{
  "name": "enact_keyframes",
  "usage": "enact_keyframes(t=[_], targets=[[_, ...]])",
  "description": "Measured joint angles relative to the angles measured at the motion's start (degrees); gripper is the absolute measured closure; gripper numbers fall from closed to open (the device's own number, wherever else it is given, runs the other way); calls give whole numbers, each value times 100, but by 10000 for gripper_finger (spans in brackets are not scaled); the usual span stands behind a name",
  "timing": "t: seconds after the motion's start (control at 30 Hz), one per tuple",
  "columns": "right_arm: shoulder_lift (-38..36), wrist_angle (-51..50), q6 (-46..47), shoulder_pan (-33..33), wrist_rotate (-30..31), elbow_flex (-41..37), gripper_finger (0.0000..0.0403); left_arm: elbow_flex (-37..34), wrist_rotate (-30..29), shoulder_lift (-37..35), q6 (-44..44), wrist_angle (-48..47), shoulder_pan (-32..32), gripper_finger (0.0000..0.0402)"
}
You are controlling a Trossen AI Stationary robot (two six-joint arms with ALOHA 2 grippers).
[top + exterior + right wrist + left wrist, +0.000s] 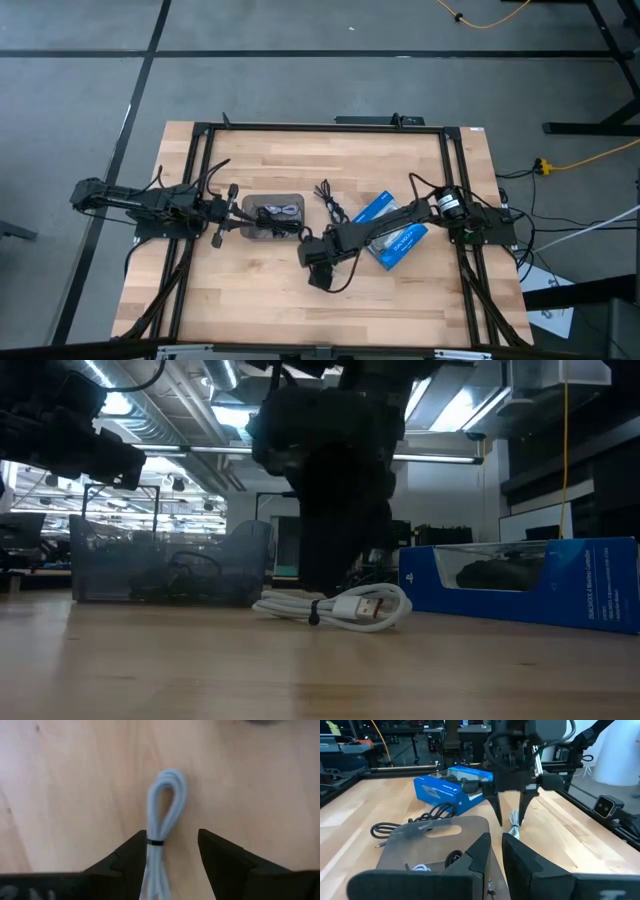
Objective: Pick and place USB-C Cables
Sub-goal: Put the white charger cable into the black bin
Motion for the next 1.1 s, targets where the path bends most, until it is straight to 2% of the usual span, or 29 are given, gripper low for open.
enact_keyframes(t=[0.23,0.37,0.47,0.57,0.6,0.7,0.8,1.0,1.1], targets=[[258,99,10,80,-133,2,221,0,-8,2,-4,57,0,360],[333,105,303,164,236,17,227,0,-84,2,-18,69,0,360],[339,63,260,225,508,13,268,0,-271,2,-293,59,0,360],[323,21,242,254,609,7,349,0,-453,2,-267,59,0,360],[322,30,179,271,642,7,365,0,-487,2,-267,59,0,360],[342,19,119,291,667,100,366,0,-496,2,-262,58,0,360],[404,-124,-181,295,562,419,366,0,-496,2,-254,51,0,360],[365,-254,-1365,302,589,1667,366,0,-497,2,-251,39,0,360],[365,-271,-1915,244,1037,2224,366,0,-498,2,-251,36,0,360]])
